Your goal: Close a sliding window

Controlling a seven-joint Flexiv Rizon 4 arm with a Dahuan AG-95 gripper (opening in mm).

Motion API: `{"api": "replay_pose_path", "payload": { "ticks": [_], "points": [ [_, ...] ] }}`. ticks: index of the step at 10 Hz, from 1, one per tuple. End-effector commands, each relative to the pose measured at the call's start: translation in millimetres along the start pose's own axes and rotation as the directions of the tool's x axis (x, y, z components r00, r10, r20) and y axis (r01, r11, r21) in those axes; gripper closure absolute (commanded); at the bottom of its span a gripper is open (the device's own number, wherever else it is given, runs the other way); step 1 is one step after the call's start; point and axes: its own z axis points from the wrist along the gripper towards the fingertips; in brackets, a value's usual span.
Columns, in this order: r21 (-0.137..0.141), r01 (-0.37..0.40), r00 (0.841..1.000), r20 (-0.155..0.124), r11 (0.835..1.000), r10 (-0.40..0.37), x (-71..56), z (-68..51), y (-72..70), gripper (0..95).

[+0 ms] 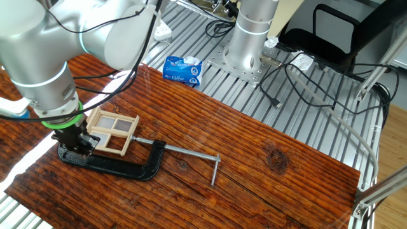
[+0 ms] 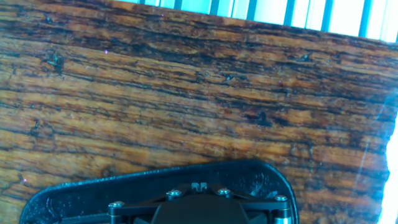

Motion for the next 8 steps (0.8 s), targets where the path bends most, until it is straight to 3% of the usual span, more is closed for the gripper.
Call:
{"api": "replay_pose_path", "payload": {
  "ticks": [1,4,5,8],
  "points": [
    [0.004,-0.002,1.0,0.0,1.0,0.002,0.9,0.5,0.8,95.0],
    [0.006,-0.034,0.996,-0.087,0.999,0.035,0.9,0.5,0.8,95.0],
    [0.004,-0.027,0.995,-0.098,1.0,0.028,0.9,0.5,0.8,95.0],
    [-0.003,-0.018,0.995,-0.094,1.0,0.018,0.9,0.5,0.8,95.0]
  ]
}}
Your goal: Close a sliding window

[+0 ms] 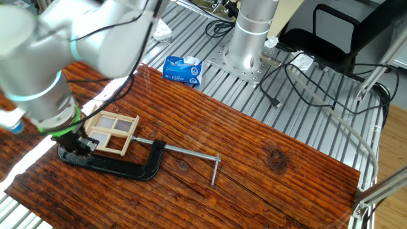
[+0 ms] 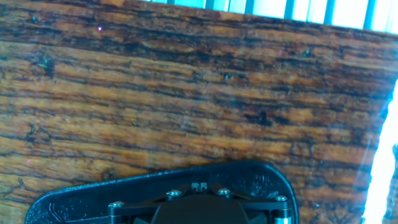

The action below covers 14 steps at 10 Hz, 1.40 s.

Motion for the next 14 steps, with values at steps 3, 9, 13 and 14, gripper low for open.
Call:
{"api": "replay_pose_path", "payload": {
  "ticks": [3,9,13,14],
  "points": [
    [0.014,-0.02,1.0,0.023,1.0,0.02,5.1,0.1,1.6,95.0],
    [-0.03,0.005,0.999,0.046,1.0,-0.004,5.1,0.1,1.6,95.0],
    [-0.044,-0.03,0.999,0.023,0.999,0.031,5.1,0.1,1.6,95.0],
    [-0.051,-0.023,0.999,0.038,0.998,0.025,5.1,0.1,1.6,95.0]
  ]
}}
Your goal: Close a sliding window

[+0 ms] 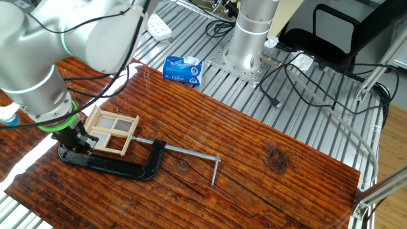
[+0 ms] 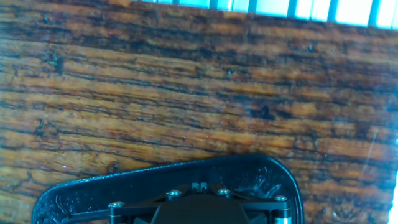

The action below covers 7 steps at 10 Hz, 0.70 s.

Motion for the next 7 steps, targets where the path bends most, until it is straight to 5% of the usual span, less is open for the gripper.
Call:
{"api": "replay_pose_path", "payload": {
  "ticks": [1,5,7],
  "points": [
    [-0.02,0.014,1.0,0.009,1.0,-0.014,-6.5,0.4,-2.5,95.0],
    [-0.013,-0.026,0.999,-0.035,1.0,0.026,-6.5,0.4,-2.5,95.0],
    [0.008,-0.029,0.999,-0.027,1.0,0.029,-6.5,0.4,-2.5,95.0]
  ]
}}
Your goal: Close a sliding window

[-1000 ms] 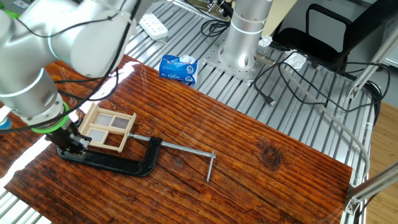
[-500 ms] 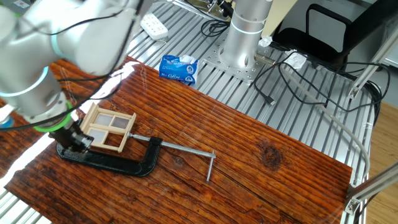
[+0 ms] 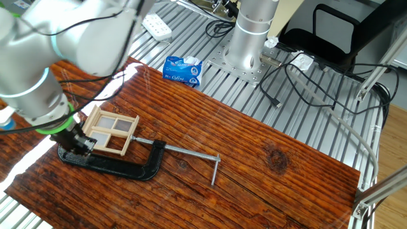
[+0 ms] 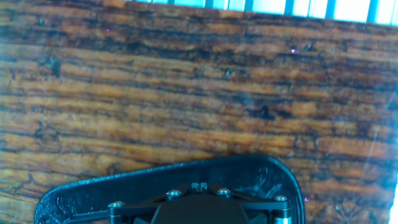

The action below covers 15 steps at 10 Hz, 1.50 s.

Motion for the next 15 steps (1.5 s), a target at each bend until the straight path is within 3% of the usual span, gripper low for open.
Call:
{"api": "replay_pose_path", "payload": {
  "ticks": [1,4,15],
  "points": [
    [0.006,-0.035,0.999,-0.004,0.999,0.035,-7.8,0.0,-2.5,95.0],
    [-0.006,-0.067,0.998,-0.013,0.998,0.067,-7.8,0.0,-2.5,95.0],
    [-0.003,-0.09,0.996,-0.02,0.996,0.09,-7.8,0.0,-2.5,95.0]
  ]
}}
